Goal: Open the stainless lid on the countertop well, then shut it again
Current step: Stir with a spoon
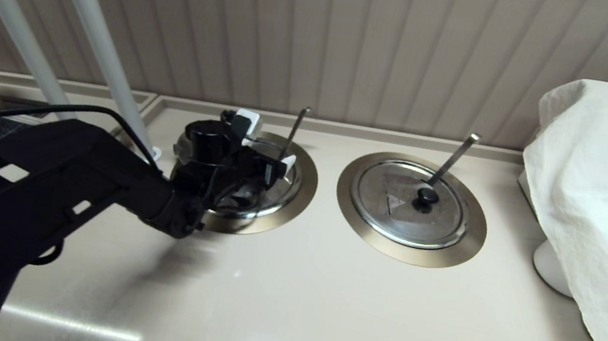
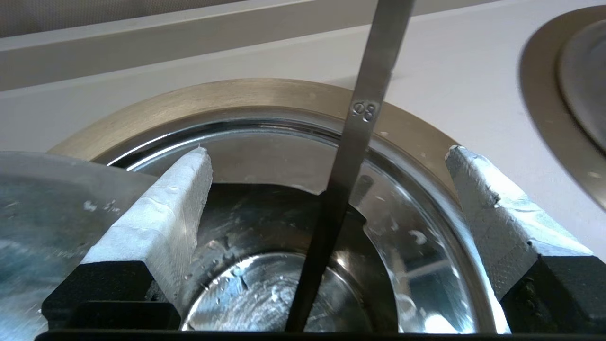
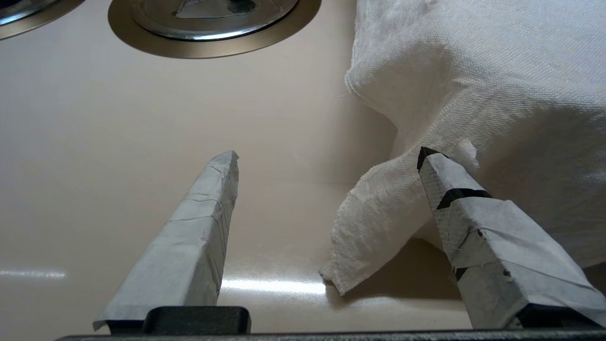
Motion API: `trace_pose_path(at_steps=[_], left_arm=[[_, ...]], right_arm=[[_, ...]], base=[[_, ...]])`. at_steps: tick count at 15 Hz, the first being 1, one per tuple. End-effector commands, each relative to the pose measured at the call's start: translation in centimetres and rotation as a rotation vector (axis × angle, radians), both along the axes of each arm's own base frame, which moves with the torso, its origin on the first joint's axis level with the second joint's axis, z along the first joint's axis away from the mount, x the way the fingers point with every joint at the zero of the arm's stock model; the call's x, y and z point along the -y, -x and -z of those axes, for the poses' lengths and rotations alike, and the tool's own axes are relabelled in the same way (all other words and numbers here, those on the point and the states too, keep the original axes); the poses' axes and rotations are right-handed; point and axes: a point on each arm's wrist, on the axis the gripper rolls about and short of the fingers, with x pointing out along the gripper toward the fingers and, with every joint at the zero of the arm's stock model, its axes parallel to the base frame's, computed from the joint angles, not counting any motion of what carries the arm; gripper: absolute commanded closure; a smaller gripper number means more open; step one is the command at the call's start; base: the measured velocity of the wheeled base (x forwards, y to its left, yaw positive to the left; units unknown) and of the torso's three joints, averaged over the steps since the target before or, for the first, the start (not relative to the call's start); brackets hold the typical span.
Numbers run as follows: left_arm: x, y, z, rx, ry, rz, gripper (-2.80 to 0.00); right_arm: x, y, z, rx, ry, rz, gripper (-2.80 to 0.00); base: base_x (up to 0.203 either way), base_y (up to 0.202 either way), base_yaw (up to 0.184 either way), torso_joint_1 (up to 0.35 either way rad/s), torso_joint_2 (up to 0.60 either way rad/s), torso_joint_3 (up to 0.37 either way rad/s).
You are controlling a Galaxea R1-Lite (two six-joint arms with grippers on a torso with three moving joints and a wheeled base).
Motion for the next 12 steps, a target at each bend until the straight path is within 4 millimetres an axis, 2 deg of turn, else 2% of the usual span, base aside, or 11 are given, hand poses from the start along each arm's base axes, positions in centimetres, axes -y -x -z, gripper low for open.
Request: trace_pose_path(at_steps=[1, 2, 5, 6, 8, 12], left_arm=[[2.0, -2.0, 4.1, -0.023, -0.031, -0.008, -2.80], [2.8, -2.5, 4.5, -0.008, -0.032, -0.012, -2.80], [3.9, -4.4, 3.9, 0.078, 0.011, -0.059, -2.80], [4.1, -5.0, 4.8, 0.077, 0.014, -0.076, -2.80], [4.3, -5.8, 4.9, 0.101, 0.030, -0.091, -2.80], [4.4, -6.2, 4.2, 0.129, 0.049, -0.102, -2.80]], right_arm=[[0.0, 0.0, 0.0, 0.001, 0.000, 0.000, -2.80], [0.0, 0.0, 0.0, 0.001, 0.000, 0.000, -2.80], [0.0, 0.0, 0.0, 0.001, 0.000, 0.000, -2.80], [0.0, 0.0, 0.0, 0.001, 0.000, -0.001, -2.80], [0.0, 0.0, 0.0, 0.001, 0.000, 0.000, -2.80], [0.0, 0.0, 0.0, 0.001, 0.000, 0.000, -2.80]], base=[[0.000, 0.000, 0.000, 0.000, 0.00, 0.000], [0.000, 0.000, 0.000, 0.000, 0.00, 0.000], [0.000, 0.000, 0.000, 0.000, 0.00, 0.000], [0.000, 0.000, 0.000, 0.000, 0.00, 0.000], [0.000, 0.000, 0.000, 0.000, 0.00, 0.000], [0.000, 0.000, 0.000, 0.000, 0.00, 0.000]])
